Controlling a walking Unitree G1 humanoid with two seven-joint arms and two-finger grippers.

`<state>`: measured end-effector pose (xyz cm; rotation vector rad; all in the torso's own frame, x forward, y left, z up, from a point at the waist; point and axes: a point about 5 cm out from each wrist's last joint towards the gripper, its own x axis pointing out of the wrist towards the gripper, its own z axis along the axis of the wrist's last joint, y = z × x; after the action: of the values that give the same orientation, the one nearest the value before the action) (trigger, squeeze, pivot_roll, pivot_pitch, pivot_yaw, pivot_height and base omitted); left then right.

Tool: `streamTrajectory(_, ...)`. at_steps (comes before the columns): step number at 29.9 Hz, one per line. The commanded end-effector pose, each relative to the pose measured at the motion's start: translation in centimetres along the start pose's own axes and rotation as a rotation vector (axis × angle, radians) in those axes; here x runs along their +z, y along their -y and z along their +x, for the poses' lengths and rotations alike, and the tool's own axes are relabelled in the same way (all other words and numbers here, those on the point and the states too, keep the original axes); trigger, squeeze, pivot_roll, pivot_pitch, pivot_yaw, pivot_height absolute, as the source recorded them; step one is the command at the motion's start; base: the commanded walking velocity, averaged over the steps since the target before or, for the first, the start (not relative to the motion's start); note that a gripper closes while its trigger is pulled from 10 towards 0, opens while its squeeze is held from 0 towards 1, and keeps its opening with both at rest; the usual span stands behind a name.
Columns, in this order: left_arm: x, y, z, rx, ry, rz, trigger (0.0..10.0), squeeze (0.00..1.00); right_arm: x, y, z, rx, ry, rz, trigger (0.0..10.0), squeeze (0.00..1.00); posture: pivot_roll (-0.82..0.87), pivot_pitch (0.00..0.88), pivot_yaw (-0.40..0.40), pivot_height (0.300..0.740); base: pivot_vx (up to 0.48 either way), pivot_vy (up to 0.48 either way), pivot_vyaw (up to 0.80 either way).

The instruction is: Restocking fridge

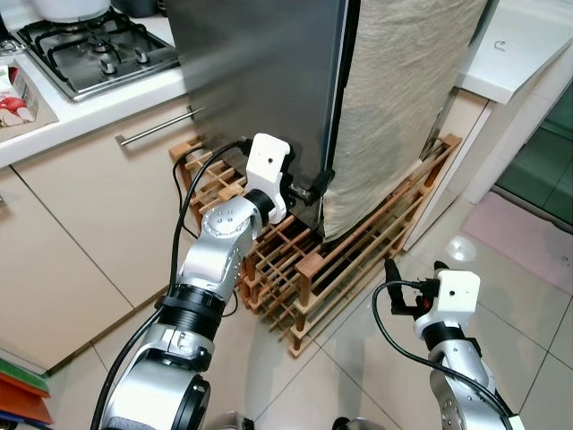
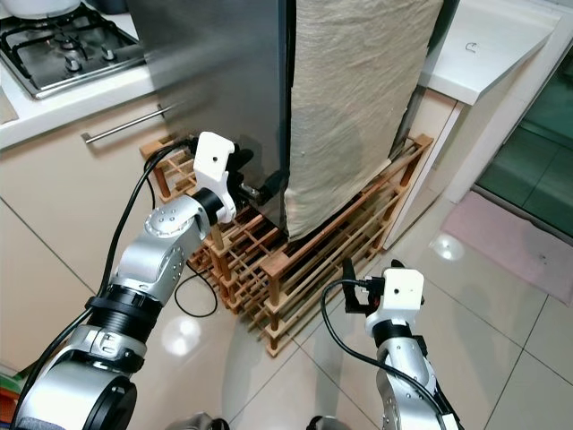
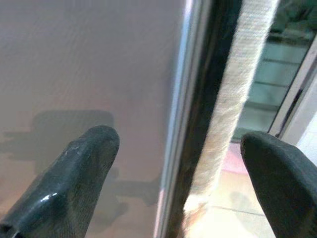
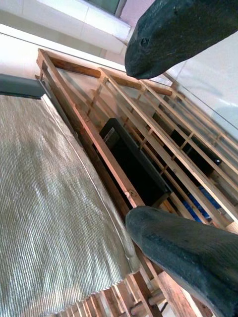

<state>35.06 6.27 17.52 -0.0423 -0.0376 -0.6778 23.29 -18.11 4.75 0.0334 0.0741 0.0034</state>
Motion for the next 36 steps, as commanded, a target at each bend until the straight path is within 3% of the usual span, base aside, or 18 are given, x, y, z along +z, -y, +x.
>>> streamTrajectory(1, 0.3, 0.9, -0.2, -0.045, 0.001, -0.001, 10.0, 0.00, -0.1, 0.3, 0.0, -0.002, -0.013, 0.004, 10.0, 0.00, 0.00, 0.069, 0.014, 0.740, 0.000, 0.000, 0.00)
streamTrajectory(13, 0.2, 2.1, -1.1, -0.096, -0.029, -0.028, 10.0, 0.00, -0.4, 0.7, 0.0, -0.007, -0.027, -0.003, 10.0, 0.00, 0.01, 0.063, 0.013, 0.740, 0.000, 0.000, 0.00)
streamTrajectory(23, 0.7, 2.9, -0.2, -0.095, -0.014, -0.027, 10.0, 0.00, -0.4, 0.5, 0.2, 0.008, -0.018, 0.004, 10.0, 0.00, 0.00, 0.055, 0.012, 0.740, 0.000, 0.000, 0.00)
streamTrajectory(29, 0.7, 3.5, 0.5, -0.112, -0.012, -0.036, 10.0, 0.00, 0.7, -0.1, 0.1, 0.085, 0.023, 0.006, 10.0, 0.00, -0.01, 0.052, 0.013, 0.740, 0.000, 0.000, 0.00)
streamTrajectory(36, 0.7, 4.0, 1.2, -0.124, -0.011, -0.037, 10.0, 0.00, 1.6, -1.0, -1.8, 0.227, 0.056, -0.052, 10.0, 0.00, -0.03, 0.045, 0.012, 0.740, 0.000, 0.000, 0.00)
